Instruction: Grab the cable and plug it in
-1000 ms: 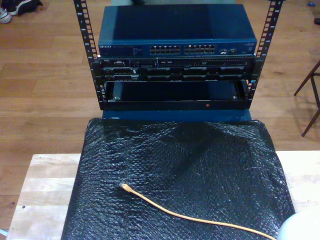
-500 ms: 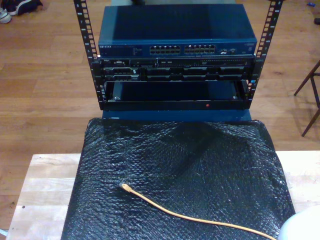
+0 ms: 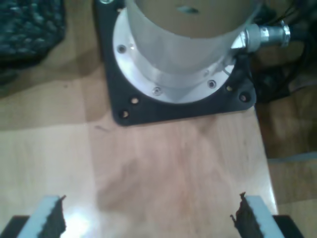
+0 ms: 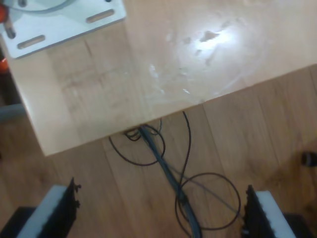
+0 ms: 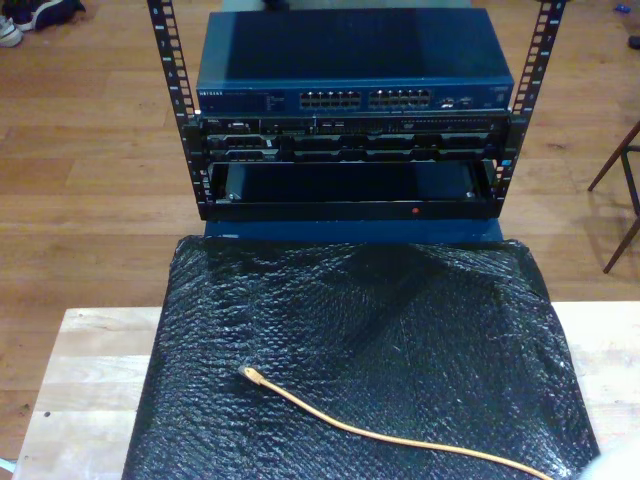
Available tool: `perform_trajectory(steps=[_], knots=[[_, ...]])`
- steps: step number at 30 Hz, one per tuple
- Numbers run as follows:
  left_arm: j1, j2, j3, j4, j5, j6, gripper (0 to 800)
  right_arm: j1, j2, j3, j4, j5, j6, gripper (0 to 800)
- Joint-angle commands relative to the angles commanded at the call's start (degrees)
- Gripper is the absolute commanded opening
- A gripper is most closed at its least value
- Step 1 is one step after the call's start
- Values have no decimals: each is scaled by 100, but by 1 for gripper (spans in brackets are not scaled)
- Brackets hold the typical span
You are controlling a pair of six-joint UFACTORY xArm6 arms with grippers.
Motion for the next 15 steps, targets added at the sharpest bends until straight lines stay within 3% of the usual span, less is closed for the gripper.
perform_trajectory(steps=[8, 15], knots=[[-1037, 9, -44, -264, 325, -1029, 800, 897, 440, -703, 62, 545, 1345, 799], [-1538, 18, -44, -580, 343, -1512, 800, 1240, 501, -1099, 993, 1160, 1670, 797]])
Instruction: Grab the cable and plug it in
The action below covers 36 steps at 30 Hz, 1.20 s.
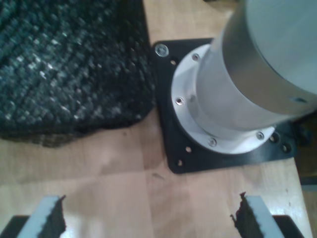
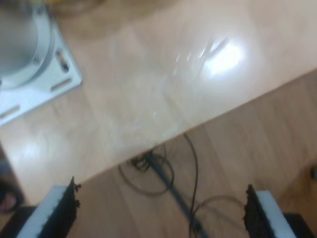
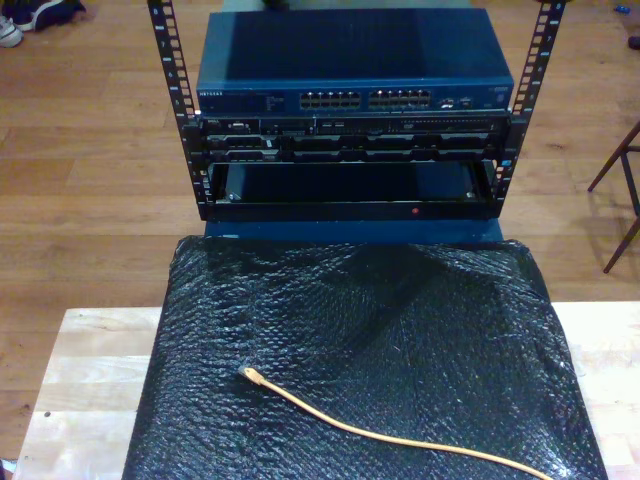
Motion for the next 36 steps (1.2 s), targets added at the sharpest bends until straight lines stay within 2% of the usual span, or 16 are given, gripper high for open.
perform_trajectory(steps=[5, 11, 18, 22, 27, 36], knots=[[-273, 0, 0, -255, -9, -299, 800, 70, 9, -334, 492, 457, 501, 796], [-677, 0, 0, -369, 0, -800, 800, 369, 0, -466, 958, 563, 835, 793], [-993, 18, -44, -624, 9, -1090, 800, 1152, 9, -492, 1011, 615, 1442, 793], [-1020, 149, -149, -712, 9, -1196, 800, 1635, 9, -492, 1011, 519, 1890, 793], [-1134, 299, -334, -774, 0, -1600, 800, 2514, 9, -501, 1002, 220, 2532, 792], [-1248, 308, -360, -774, -9, -1996, 800, 4141, 9, -501, 985, -141, 3798, 792]])
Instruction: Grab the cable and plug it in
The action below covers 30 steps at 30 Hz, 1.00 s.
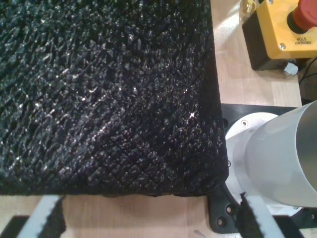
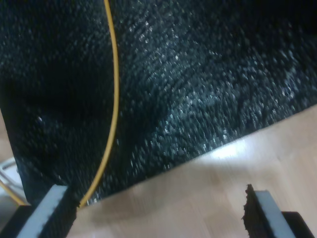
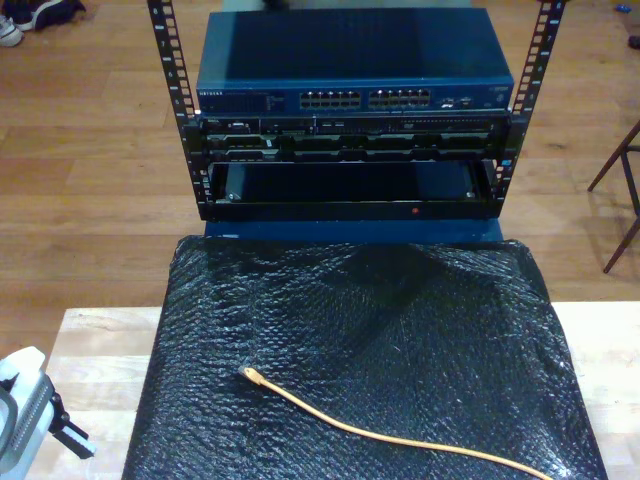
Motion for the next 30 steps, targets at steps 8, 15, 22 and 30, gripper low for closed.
perform_trajectory(steps=[8, 15, 22, 30], knots=[[-105, 0, 26, -79, -18, -149, 800, 1556, 0, 35, -18, -563, 1284, 789], [-105, 9, 44, -79, -26, -158, 800, 2866, 53, 176, -193, -1301, 2295, 790], [-105, 114, 44, -79, -35, -246, 800, 3842, 589, 193, -835, -1679, 2936, 790], [-105, 167, 44, -79, -44, -290, 800, 4870, 1275, 202, -1134, -2084, 3516, 791]])
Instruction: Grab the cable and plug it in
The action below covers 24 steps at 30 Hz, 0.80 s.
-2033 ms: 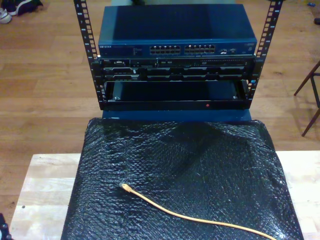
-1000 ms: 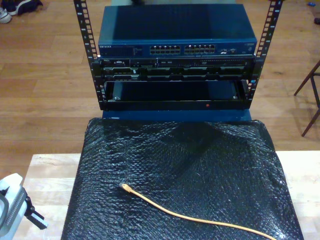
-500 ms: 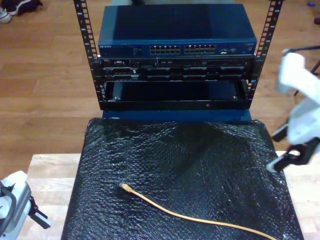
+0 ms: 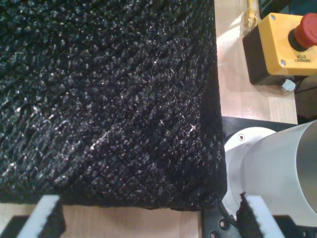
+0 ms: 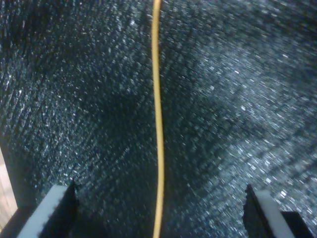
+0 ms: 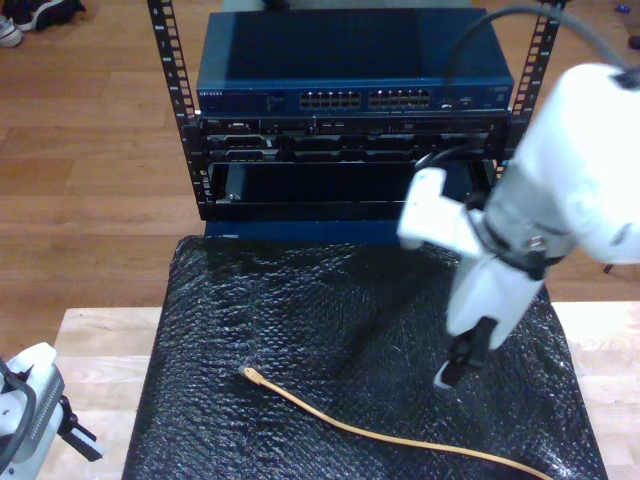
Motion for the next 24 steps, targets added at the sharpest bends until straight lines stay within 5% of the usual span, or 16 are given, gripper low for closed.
perform_trajectory(steps=[10, 24], knots=[[0, 44, 0, 0, 0, 0, 800, 1442, 1451, -448, -1002, -440, 1090, 789], [0, 44, 0, 0, 0, 9, 800, 1960, 2664, -1468, -1055, -440, 2857, 788]])
